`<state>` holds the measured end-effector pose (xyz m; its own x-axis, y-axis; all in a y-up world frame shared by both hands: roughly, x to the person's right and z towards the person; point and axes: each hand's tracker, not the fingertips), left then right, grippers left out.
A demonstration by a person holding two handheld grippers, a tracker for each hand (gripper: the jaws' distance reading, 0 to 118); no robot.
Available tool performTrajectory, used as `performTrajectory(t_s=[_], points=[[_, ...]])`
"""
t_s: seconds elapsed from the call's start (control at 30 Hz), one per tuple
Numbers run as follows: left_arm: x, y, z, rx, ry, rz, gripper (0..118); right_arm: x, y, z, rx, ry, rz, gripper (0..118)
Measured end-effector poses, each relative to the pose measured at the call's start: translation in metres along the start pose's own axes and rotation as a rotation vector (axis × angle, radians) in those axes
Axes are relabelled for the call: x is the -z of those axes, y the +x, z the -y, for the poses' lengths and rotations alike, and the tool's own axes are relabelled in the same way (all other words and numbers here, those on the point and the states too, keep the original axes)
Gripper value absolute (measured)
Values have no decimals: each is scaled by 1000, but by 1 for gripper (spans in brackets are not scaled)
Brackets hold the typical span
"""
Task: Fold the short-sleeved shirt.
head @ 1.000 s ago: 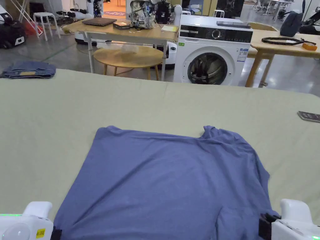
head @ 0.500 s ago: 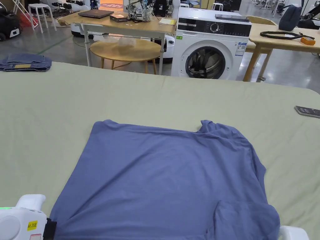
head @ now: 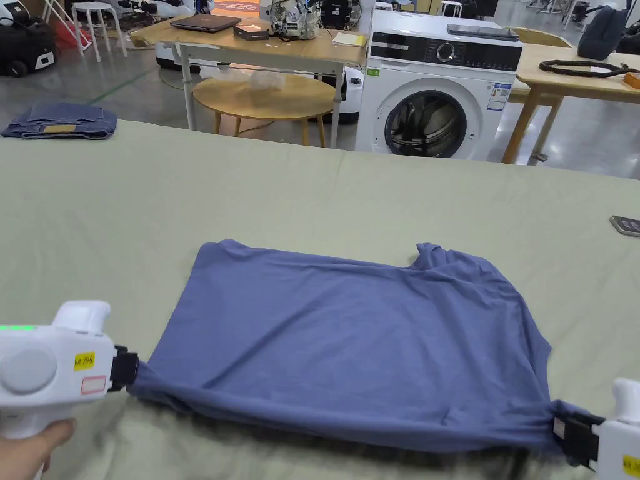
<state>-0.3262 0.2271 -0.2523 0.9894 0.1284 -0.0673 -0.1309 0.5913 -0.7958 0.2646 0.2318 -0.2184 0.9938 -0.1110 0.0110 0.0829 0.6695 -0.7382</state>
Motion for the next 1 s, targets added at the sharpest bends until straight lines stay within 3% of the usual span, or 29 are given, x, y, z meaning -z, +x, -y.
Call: performTrajectory(t_s=[0.33, 0.6, 0.77, 0.83, 0.9, 0.97, 1.0], points=[[88, -6, -101, -29, -65, 20, 2, 93, 1, -94, 41, -4, 8, 5], [146, -6, -116, -63, -155, 17, 3, 165, 6, -109, -21, -120, 60, 6], [162, -10, -115, -77, -163, 20, 3, 168, 6, -104, -37, -111, 64, 11], [163, -8, -114, -67, -156, 18, 6, 161, 3, -108, -31, -86, 67, 18], [155, -7, -112, -39, -126, 3, 33, 152, 3, -108, -27, -27, 65, 42], [138, -1, -109, -63, -58, 40, 47, 147, 0, -110, -20, 38, 65, 66], [130, 0, -107, -85, -16, 78, 51, 138, -3, -108, -24, 80, 63, 66]])
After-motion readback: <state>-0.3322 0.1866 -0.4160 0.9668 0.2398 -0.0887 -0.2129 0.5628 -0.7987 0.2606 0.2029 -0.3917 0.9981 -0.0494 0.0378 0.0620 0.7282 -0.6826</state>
